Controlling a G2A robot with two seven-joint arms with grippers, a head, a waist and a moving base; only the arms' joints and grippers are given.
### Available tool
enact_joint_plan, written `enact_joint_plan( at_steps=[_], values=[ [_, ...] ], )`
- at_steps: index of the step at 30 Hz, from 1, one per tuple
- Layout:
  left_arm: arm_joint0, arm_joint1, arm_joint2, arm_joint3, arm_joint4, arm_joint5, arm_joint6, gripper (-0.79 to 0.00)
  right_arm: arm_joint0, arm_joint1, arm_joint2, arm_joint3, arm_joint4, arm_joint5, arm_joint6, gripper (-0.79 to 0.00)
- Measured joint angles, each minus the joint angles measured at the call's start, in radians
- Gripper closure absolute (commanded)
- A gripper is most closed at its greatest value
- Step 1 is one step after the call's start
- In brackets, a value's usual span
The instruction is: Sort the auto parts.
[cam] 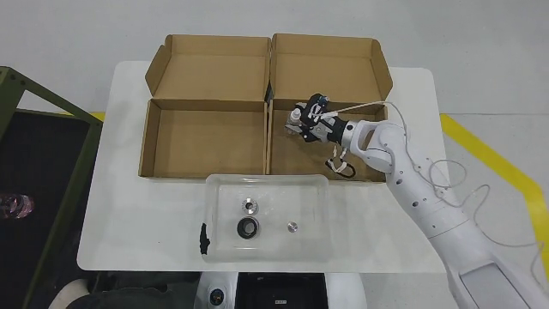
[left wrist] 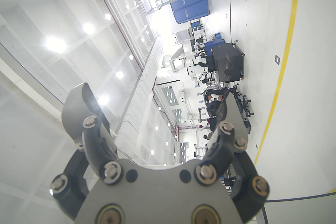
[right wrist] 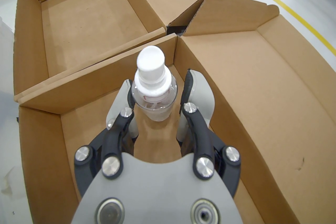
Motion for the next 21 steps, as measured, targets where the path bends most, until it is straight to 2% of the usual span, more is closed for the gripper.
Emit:
enact_joint_plan(
  at_steps=[7, 13, 21],
  values=[
    [0.0, 0.0, 0.0, 0.0, 0.0, 0.0, 0.0, -0.785, -0.017, 0.005, 0.02, -0.052, -0.016, -0.013, -0.007, -0.391],
    [0.0, 0.0, 0.0, 0.0, 0.0, 0.0, 0.0, -0.785, -0.072, 0.028, 0.084, -0.198, -0.056, -0.032, 0.0, -0.533],
    [0.0, 0.0, 0.0, 0.0, 0.0, 0.0, 0.0, -0.785, -0.184, 0.06, 0.171, -0.424, -0.111, -0.082, 0.02, -0.634]
  ],
)
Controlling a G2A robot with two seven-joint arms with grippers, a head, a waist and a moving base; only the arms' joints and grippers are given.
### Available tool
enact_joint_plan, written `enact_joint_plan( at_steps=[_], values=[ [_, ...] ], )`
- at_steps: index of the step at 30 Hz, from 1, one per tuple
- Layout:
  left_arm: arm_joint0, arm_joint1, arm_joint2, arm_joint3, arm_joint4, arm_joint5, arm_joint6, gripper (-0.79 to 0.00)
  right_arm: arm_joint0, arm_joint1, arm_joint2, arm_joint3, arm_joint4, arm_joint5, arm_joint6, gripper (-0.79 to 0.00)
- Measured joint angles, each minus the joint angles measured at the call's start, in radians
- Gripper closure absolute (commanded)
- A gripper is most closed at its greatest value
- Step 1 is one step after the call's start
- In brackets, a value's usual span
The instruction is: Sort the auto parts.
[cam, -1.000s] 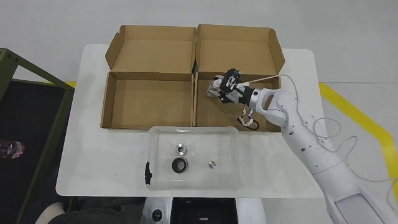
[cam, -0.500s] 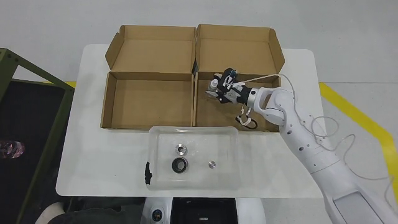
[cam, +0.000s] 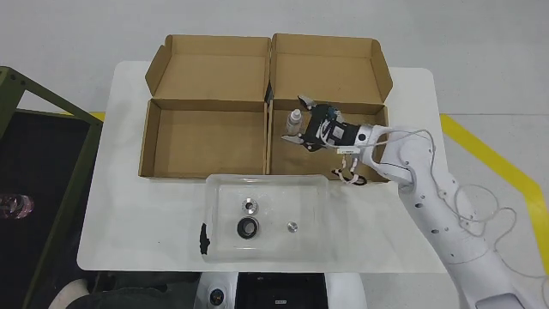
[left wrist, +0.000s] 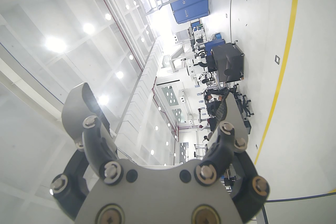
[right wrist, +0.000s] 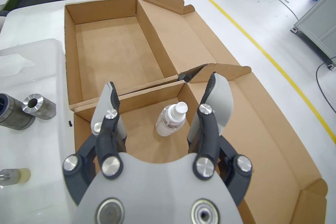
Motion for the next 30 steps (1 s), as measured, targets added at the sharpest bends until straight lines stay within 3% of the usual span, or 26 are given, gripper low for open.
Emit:
enact_joint_plan(
  at_steps=[4, 11, 20, 30],
  values=[
    [0.0, 0.0, 0.0, 0.0, 0.0, 0.0, 0.0, -0.785, -0.06, 0.012, 0.025, -0.11, -0.022, -0.025, 0.035, -0.659],
    [0.0, 0.0, 0.0, 0.0, 0.0, 0.0, 0.0, -0.785, -0.159, 0.03, 0.03, -0.243, -0.041, -0.103, 0.111, -0.622],
    [0.0, 0.0, 0.0, 0.0, 0.0, 0.0, 0.0, -0.785, -0.246, 0.041, -0.01, -0.318, -0.067, -0.144, 0.183, -0.686],
    [0.0, 0.0, 0.0, 0.0, 0.0, 0.0, 0.0, -0.785, -0.323, 0.055, -0.036, -0.369, -0.108, -0.169, 0.284, -0.668]
  ],
)
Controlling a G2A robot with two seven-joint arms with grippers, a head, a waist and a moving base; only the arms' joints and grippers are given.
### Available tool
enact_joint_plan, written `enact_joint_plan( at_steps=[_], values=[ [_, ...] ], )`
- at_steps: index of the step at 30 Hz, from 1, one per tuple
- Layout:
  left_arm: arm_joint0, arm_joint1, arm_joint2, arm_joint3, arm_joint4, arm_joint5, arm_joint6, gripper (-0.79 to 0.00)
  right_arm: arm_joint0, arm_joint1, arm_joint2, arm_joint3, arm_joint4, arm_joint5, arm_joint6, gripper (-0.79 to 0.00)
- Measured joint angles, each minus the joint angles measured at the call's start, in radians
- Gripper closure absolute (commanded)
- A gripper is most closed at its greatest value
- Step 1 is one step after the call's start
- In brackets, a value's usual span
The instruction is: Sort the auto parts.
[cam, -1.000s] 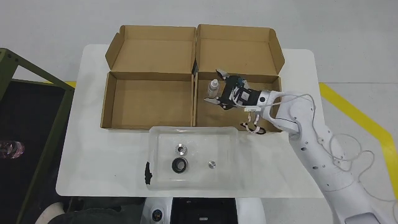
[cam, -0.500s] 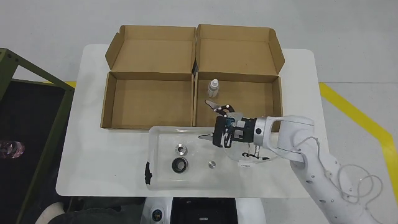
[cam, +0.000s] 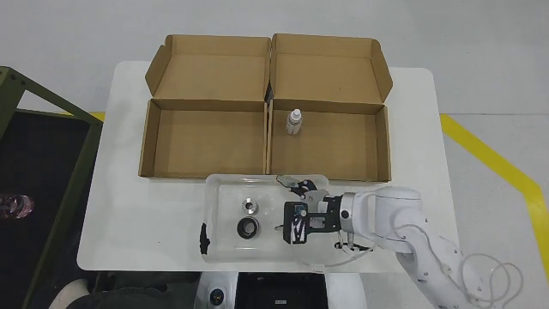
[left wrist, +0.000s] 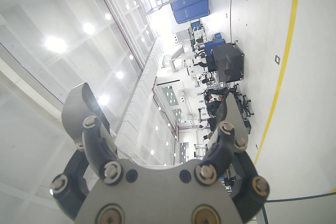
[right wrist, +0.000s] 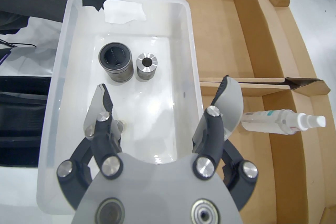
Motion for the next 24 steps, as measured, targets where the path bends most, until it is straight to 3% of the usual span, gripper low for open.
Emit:
enact_joint_plan(
  at_steps=[17, 24],
  values=[
    [0.0, 0.0, 0.0, 0.0, 0.0, 0.0, 0.0, -0.785, -0.013, 0.001, -0.102, 0.023, -0.038, 0.033, 0.175, -0.637],
    [0.0, 0.0, 0.0, 0.0, 0.0, 0.0, 0.0, -0.785, -0.012, 0.001, -0.122, 0.015, -0.052, 0.067, 0.262, -0.573]
  ],
)
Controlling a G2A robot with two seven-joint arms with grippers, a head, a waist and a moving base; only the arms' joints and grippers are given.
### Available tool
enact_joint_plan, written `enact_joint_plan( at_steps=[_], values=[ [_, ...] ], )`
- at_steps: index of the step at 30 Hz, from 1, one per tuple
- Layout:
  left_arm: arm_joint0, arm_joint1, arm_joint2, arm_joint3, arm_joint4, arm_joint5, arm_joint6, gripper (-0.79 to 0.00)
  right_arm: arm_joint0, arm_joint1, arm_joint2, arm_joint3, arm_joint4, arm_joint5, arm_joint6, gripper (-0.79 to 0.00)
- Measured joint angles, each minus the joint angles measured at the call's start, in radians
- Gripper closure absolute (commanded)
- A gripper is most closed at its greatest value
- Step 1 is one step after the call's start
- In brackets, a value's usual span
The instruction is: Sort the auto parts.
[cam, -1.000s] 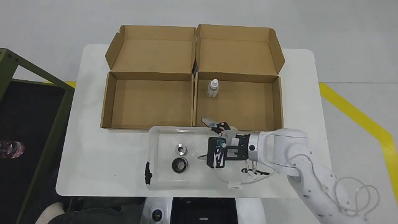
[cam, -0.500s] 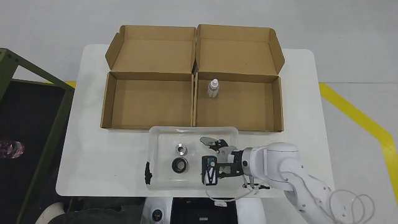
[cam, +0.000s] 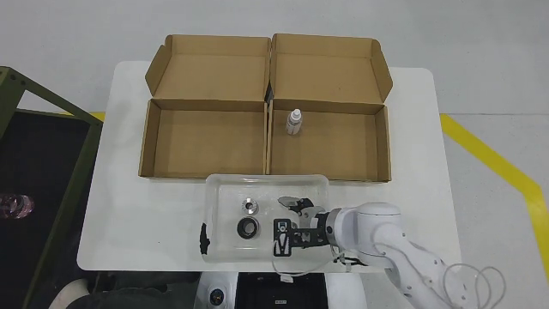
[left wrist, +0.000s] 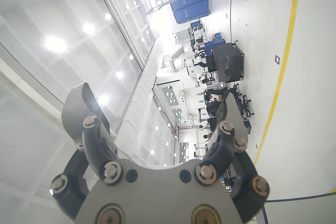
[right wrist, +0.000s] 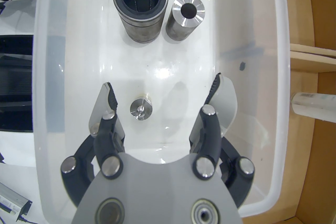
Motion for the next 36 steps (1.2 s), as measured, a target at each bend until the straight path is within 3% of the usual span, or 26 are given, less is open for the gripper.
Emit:
enact_joint_plan(
  at_steps=[9, 14, 18, 24, 26, 27, 36],
  values=[
    [0.0, 0.0, 0.0, 0.0, 0.0, 0.0, 0.0, -0.785, 0.005, 0.0, -0.025, -0.001, 0.002, 0.018, 0.102, -0.505],
    [0.0, 0.0, 0.0, 0.0, 0.0, 0.0, 0.0, -0.785, 0.017, -0.001, -0.04, 0.012, 0.02, 0.021, 0.14, -0.391],
    [0.0, 0.0, 0.0, 0.0, 0.0, 0.0, 0.0, -0.785, 0.029, -0.002, -0.049, 0.02, 0.033, 0.023, 0.163, -0.357],
    [0.0, 0.0, 0.0, 0.0, 0.0, 0.0, 0.0, -0.785, 0.045, -0.005, -0.066, 0.029, 0.038, 0.03, 0.177, -0.175],
    [0.0, 0.0, 0.0, 0.0, 0.0, 0.0, 0.0, -0.785, 0.051, -0.005, -0.072, 0.034, 0.042, 0.032, 0.178, -0.037],
    [0.0, 0.0, 0.0, 0.0, 0.0, 0.0, 0.0, -0.785, 0.053, -0.006, -0.074, 0.036, 0.043, 0.033, 0.178, -0.006],
    [0.0, 0.0, 0.0, 0.0, 0.0, 0.0, 0.0, -0.785, 0.06, -0.003, -0.067, 0.021, 0.044, 0.045, 0.144, 0.0]
  ],
)
